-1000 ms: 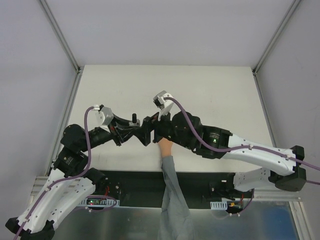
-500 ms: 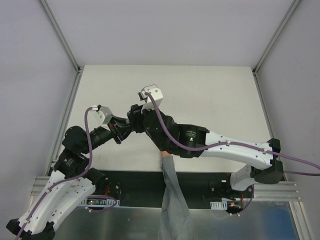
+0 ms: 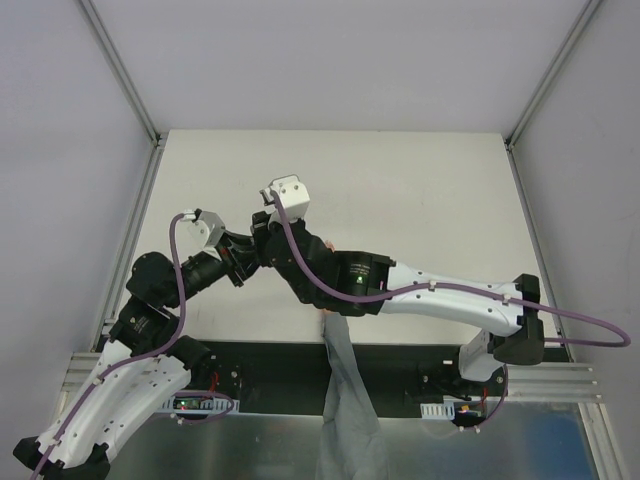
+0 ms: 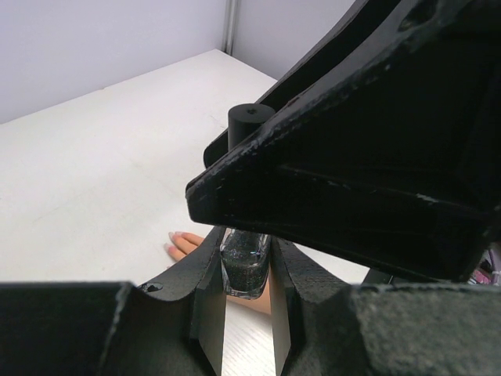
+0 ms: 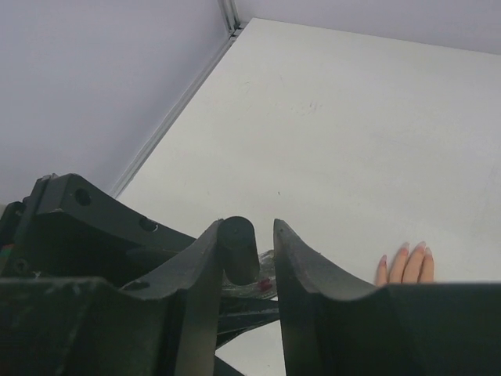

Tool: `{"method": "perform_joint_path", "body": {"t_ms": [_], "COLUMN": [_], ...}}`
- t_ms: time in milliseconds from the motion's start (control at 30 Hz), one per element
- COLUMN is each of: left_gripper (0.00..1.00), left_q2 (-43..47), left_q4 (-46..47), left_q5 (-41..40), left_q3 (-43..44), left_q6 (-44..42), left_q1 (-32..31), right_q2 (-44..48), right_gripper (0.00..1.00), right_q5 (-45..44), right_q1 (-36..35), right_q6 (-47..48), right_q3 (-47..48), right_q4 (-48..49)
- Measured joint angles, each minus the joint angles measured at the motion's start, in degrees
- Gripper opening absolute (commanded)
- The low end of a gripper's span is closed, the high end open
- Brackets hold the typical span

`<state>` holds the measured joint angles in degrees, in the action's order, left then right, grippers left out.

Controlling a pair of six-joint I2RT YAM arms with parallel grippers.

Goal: Paint the nails

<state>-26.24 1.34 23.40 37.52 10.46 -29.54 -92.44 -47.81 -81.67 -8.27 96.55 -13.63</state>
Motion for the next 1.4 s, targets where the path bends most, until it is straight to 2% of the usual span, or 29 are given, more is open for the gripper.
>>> {"method": "perform_joint_path", "body": {"t_ms": [67,133,167,367,500,667,800,900,1000,1100,1300,1333,1367,1400], "left_gripper": [0.00,0.00,0.00,0.00,0.00,0.00,0.00,0.00,0.00,0.00,0.00,0.00,0.00,0.00], "left_q2": [0.00,-0.07,-0.04,-0.07,-0.26,-2.73,-4.98,-7.15,-8.72,-10.01,-9.73,-9.07,-8.35,-7.63], "left_q4": [-0.02,-0.17,-0.31,-0.48,-2.69,-2.58,5.51,15.06,21.05,23.74,20.83,19.17,17.20,15.23], "left_q5": [0.00,0.02,0.02,0.26,4.83,18.25,30.97,37.42,40.61,42.45,43.01,42.27,41.09,39.65], "left_q3": [0.00,0.00,0.00,0.00,0.15,1.81,2.40,2.36,2.36,2.43,4.13,4.44,4.70,4.90], "left_q6": [0.17,0.31,0.42,1.07,2.58,5.20,12.50,20.90,26.40,29.70,29.57,28.70,27.12,25.59], "left_q1": [0.00,0.00,0.02,0.04,0.31,0.26,0.85,1.29,1.27,1.27,1.49,1.49,1.49,1.49], "right_q2": [-0.52,-1.05,-1.14,-0.70,6.12,20.28,24.61,24.76,24.76,24.41,22.14,21.99,21.86,21.62], "right_gripper": [0.18,0.03,0.00,0.00,0.00,0.00,0.00,0.00,0.00,0.00,0.00,0.08,0.35,0.46], "right_q5": [0.15,-0.28,-0.26,2.56,15.50,45.68,69.92,81.57,88.08,90.99,93.77,93.64,93.33,92.89], "right_q1": [0.00,0.00,0.02,0.68,2.95,10.51,16.98,19.98,22.03,23.08,23.80,23.78,23.76,23.74], "right_q6": [0.46,1.57,1.95,5.27,9.62,9.81,6.51,2.47,-1.38,-4.44,-9.46,-9.40,-9.11,-8.63], "right_q3": [0.02,0.35,0.42,-0.50,-11.32,-29.53,-34.03,-34.88,-36.48,-37.88,-37.86,-37.59,-36.87,-35.71], "right_q4": [0.76,1.20,1.25,2.51,10.08,22.60,29.29,36.00,41.86,46.56,52.37,52.13,50.51,48.43]}}
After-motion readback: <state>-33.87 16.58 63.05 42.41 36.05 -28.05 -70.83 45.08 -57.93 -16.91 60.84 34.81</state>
